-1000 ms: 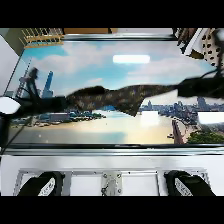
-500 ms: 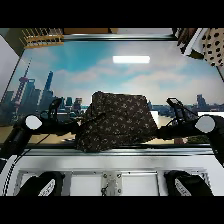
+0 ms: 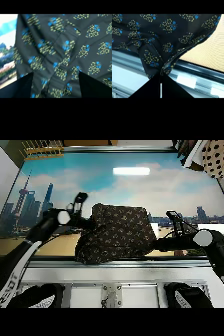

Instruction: Fold the clothes and pants, and hang the long-sleeved shirts on hangers.

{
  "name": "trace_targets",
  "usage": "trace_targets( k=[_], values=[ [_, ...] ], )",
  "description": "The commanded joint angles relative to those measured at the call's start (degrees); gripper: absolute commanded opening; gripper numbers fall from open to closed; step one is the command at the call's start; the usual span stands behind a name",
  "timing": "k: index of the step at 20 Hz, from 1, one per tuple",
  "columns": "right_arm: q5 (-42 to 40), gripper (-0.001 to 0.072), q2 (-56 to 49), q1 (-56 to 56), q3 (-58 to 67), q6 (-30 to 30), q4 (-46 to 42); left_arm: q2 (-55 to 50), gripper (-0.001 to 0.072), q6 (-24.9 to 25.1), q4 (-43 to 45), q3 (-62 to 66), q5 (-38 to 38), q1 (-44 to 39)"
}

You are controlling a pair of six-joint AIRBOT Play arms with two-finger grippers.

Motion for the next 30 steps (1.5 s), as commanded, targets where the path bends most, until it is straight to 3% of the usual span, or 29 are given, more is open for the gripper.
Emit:
trace_targets(
  k=[1,6,9,18,19,20,21,22,25,28,30],
  values=[
    [-0.37,0.0007,0.07,0.02,-0.07,0.09,0.42,-10.69,0.059,-5.2,14.86,6.71,0.46,-8.94],
    [-0.42,0.0006,0.07,0.02,-0.07,0.07,0.42,-16.33,0.0584,-8.37,16.26,10.73,0.61,-9.27],
    [-0.39,0.0007,0.07,0.02,-0.07,0.07,0.42,-16.61,0.0019,-9.92,16.28,11.23,0.94,-5.49],
    [-0.63,0.0007,0.07,0.0,-0.07,0.04,0.42,-7.43,0.0011,-9.81,12.48,11.08,3.69,20.79],
    [-0.61,0.0007,0.07,0.0,-0.07,0.07,0.42,-8.11,0.0025,-9.79,10.69,11.08,4.0,22.88],
    [-0.59,0.0007,0.07,0.0,-0.07,0.17,0.44,-8.92,0.0304,-9.81,9.66,11.08,4.2,24.46],
    [-0.59,0.0007,0.07,0.0,-0.07,0.66,0.42,-9.68,0.0644,-9.9,9.18,11.19,3.98,25.88],
    [-0.59,0.0008,0.07,0.0,-0.07,0.7,0.44,-9.9,0.0683,-9.92,8.07,11.19,3.3,27.32],
    [-0.59,0.0007,0.07,0.0,-0.07,0.7,0.44,-6.86,0.0683,-9.6,2.01,9.11,-2.08,33.24],
    [-1.66,0.0007,0.07,0.0,-0.09,0.68,0.44,1.27,0.0683,-0.7,-8.7,-1.88,-6.03,38.01],
    [-2.8,0.0007,0.07,0.0,-0.09,0.7,0.46,6.32,0.0683,5.07,-16.52,-10.62,-13.66,39.93]
  ],
)
